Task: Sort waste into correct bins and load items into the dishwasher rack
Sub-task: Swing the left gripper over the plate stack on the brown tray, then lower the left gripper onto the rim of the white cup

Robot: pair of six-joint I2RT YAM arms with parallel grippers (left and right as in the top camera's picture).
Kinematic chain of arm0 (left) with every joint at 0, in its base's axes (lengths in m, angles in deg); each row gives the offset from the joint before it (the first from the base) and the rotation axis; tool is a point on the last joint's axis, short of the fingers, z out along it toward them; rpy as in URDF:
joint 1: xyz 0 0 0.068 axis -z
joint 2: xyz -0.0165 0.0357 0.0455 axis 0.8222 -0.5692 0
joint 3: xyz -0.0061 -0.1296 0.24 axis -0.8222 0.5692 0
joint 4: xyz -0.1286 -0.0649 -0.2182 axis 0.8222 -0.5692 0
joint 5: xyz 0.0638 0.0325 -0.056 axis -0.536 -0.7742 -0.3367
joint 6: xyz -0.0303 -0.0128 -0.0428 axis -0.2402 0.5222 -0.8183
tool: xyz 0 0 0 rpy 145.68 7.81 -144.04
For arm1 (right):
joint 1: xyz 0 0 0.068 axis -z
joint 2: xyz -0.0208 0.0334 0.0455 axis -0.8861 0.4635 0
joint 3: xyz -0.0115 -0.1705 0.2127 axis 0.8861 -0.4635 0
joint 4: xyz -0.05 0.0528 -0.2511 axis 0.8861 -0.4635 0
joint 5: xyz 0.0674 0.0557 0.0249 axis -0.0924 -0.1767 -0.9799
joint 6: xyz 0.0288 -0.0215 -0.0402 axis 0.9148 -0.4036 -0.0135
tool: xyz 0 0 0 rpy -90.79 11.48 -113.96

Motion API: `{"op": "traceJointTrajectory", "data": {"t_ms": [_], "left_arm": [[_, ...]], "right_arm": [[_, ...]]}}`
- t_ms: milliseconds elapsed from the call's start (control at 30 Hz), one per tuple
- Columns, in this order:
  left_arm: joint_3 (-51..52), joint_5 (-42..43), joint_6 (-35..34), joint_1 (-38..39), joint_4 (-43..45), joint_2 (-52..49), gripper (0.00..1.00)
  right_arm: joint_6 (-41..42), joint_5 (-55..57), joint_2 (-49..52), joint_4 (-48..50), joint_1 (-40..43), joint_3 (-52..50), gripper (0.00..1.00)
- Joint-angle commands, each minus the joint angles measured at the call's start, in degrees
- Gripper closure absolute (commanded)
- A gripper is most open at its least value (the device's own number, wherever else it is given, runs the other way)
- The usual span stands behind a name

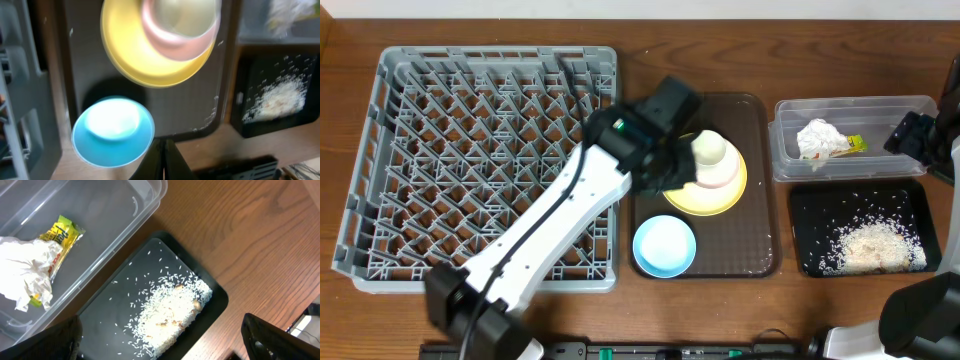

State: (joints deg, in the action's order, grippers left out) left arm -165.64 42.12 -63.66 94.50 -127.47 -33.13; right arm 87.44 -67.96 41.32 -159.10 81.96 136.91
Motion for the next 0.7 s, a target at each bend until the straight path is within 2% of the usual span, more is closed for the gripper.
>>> {"op": "traceJointTrajectory", "data": {"t_ms": [0,200,300,533,600,667], "left_arm": [[-12.39,-5.55,1.38,1.40,-5.03,-5.88,0.94],[-32.72,-6.10,5.84,2.03,-15.63,-16.79,0.93],[-33.81,-7.13,5.81,2.67,-15.04,-18.80,0.91],[-33.75,-15.43,5.88,6.73,-12.15,-22.23,0.83],[-33.73,-18.05,5.88,7.67,-10.60,-22.73,0.76],[-33.70,-20.13,5.88,8.33,-9.31,-22.99,0.74]], "right_arm": [[0.76,0.44,-0.98,0.00,0.50,0.26,0.01],[0.76,0.44,-0.98,0.00,0.50,0.26,0.01],[0.76,0.44,-0.98,0.00,0.50,0.26,0.01],[0.76,0.44,-0.98,0.00,0.50,0.26,0.01],[0.76,0.44,-0.98,0.00,0.50,0.26,0.01],[0.76,0.44,-0.98,0.00,0.50,0.26,0.01]]}}
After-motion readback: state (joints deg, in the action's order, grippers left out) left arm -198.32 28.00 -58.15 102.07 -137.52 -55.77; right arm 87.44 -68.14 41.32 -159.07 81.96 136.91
